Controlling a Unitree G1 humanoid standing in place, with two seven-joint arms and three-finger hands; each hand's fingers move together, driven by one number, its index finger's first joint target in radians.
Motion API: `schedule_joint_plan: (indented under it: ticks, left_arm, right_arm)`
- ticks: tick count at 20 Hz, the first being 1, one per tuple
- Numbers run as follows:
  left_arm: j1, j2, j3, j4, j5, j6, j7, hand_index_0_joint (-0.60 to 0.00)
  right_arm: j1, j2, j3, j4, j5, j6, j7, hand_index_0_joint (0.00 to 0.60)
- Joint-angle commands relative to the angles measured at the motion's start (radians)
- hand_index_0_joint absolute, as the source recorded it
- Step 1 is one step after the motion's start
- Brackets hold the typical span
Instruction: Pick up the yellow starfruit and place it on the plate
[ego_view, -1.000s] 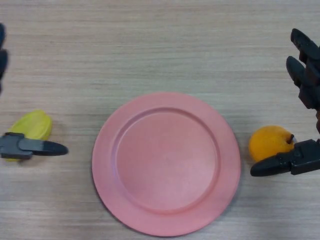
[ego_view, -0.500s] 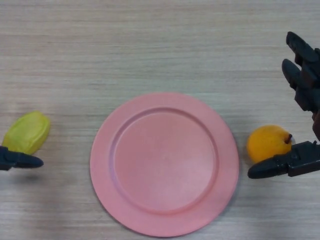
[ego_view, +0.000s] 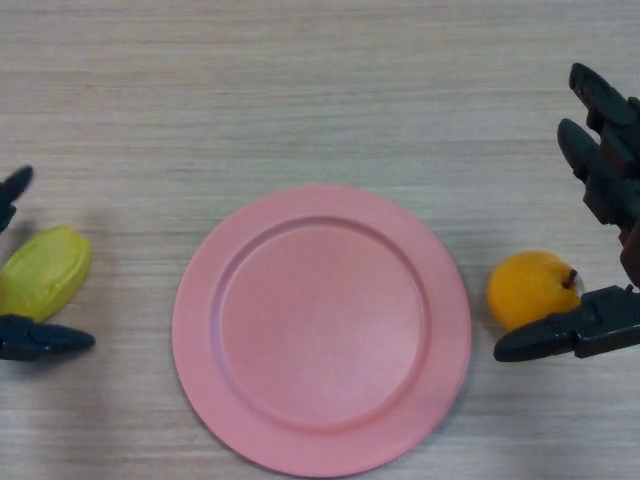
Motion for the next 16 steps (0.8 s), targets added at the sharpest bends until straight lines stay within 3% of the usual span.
schedule_joint_plan:
  ticks: [1,5,8,11,15,16]
  left_arm:
    - [-0.028,0.081,0.036,-0.008,0.073,-0.131,0.101,-0.600]
    - [-0.041,0.080,0.033,0.024,0.060,-0.166,0.115,-0.600]
    - [-0.060,0.088,0.041,0.010,0.086,-0.199,0.220,-0.600]
    - [-0.058,0.093,0.057,-0.058,0.070,-0.226,0.234,-0.600]
    - [-0.030,0.028,0.043,-0.282,0.027,-0.169,0.149,-0.600]
    - [-0.015,-0.013,0.004,-0.370,0.030,-0.148,0.104,-0.600]
  right_arm:
    - [-0.015,-0.022,-0.077,-0.083,0.065,-0.074,-0.003,0.000]
    - [-0.016,-0.026,-0.082,-0.074,0.049,-0.091,-0.005,0.000]
    - [-0.022,-0.027,-0.082,-0.087,0.052,-0.066,-0.010,0.000]
    - [-0.015,-0.024,-0.080,-0.092,0.047,-0.069,-0.012,0.000]
    - [-0.013,-0.024,-0.087,-0.116,0.051,-0.048,-0.016,0.000]
    - [-0.011,-0.025,-0.086,-0.117,0.044,-0.059,-0.015,0.000]
